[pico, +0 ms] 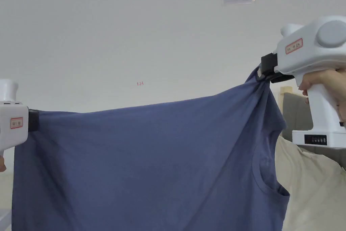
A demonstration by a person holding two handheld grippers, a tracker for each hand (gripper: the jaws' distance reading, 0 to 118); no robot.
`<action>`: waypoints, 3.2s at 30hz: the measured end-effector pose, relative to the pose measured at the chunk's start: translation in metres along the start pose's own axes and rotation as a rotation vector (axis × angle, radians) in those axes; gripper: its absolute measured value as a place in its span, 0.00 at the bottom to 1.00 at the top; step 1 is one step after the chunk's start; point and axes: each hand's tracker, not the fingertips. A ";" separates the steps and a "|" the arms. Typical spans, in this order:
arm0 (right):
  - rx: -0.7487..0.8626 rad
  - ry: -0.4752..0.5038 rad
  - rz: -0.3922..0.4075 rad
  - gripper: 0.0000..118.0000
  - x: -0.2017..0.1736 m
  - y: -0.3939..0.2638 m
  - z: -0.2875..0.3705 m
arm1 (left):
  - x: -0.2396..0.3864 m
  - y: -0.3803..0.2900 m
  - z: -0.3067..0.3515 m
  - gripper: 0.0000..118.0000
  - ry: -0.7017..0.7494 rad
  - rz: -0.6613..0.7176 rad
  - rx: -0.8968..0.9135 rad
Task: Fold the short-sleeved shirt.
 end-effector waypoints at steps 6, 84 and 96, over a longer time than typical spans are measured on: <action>0.050 -0.026 -0.008 0.02 -0.011 0.051 -0.027 | -0.003 0.048 -0.035 0.06 0.025 0.000 0.042; -0.539 0.032 -0.213 0.02 0.050 -0.478 0.123 | 0.012 -0.428 0.128 0.06 0.018 0.128 -0.584; -0.537 0.004 -0.180 0.19 0.061 -0.518 0.137 | 0.021 -0.449 0.164 0.19 0.011 0.103 -0.588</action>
